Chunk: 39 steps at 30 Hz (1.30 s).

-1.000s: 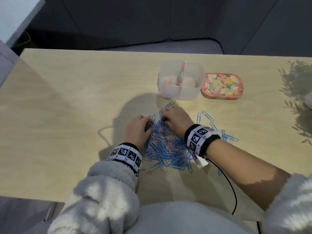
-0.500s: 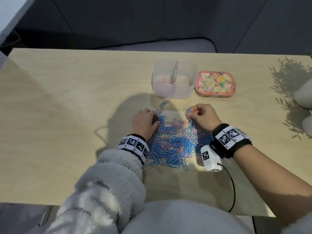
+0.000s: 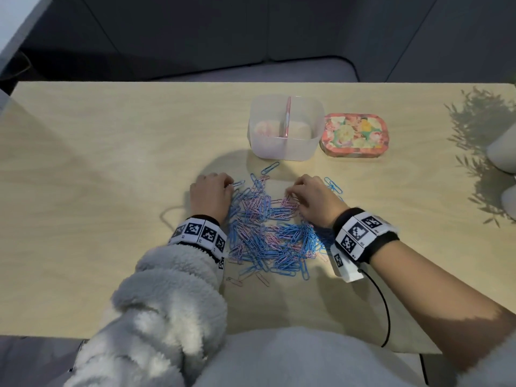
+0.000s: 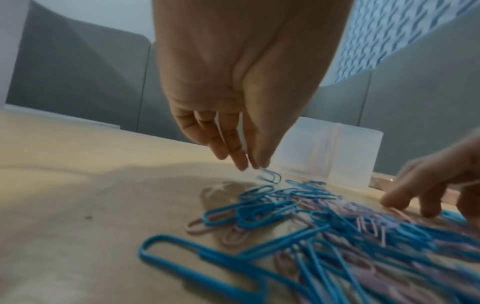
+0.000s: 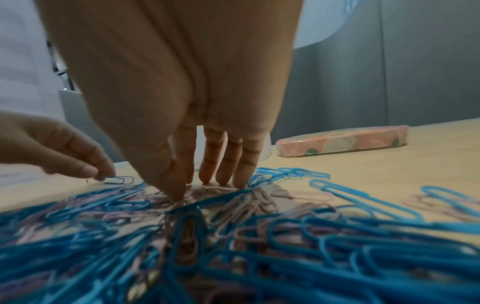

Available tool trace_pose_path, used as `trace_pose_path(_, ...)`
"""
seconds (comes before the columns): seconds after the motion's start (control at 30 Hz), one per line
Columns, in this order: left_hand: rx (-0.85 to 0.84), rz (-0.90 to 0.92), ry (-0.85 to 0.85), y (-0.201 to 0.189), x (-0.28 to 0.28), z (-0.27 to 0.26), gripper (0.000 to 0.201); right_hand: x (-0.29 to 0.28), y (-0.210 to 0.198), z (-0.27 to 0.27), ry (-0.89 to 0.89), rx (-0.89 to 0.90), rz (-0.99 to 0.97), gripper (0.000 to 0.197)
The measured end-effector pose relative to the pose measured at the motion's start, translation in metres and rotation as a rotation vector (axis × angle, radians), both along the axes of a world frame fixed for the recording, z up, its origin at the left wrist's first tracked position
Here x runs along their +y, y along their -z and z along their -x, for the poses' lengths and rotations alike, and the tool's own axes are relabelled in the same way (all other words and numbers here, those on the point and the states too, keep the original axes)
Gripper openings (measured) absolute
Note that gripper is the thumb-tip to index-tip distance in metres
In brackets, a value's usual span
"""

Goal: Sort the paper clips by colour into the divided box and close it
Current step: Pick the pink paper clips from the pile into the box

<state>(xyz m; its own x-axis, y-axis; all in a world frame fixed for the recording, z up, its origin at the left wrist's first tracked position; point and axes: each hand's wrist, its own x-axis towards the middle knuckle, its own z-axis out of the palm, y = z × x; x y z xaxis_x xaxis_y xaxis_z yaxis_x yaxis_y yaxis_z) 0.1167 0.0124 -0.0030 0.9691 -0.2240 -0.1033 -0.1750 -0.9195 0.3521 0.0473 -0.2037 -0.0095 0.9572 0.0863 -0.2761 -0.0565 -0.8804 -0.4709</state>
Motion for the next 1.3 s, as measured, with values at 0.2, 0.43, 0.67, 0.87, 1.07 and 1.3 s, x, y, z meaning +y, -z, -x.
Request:
trace_pose_path(0.2,-0.017,-0.052,0.143,0.001,-0.029,0.023,0.028,0.006,0.000,-0.002,-0.069,-0.034,0.054,0.033)
trace_pose_path(0.43,0.068,-0.092,0.139,0.008,-0.042,0.033,0.023,0.006,0.004,0.004,-0.032,-0.023,0.023,0.017)
trace_pose_path(0.67,0.008,-0.056,0.134,0.003,-0.028,0.024,0.022,-0.007,0.002,0.008,0.237,-0.047,-0.204,0.009)
trace_pose_path(0.87,0.042,-0.155,0.307,0.002,-0.057,0.025,0.024,-0.021,-0.022,-0.002,0.426,-0.087,-0.383,0.011)
trace_pose_path(1.07,0.084,-0.102,0.317,0.002,-0.065,0.029,0.011,-0.020,-0.055,-0.043,0.460,-0.117,-0.540,0.018)
trace_pose_path(1.3,0.044,-0.180,0.407,0.008,-0.064,0.033,0.024,-0.002,-0.074,-0.109,0.512,-0.185,-0.490,0.029)
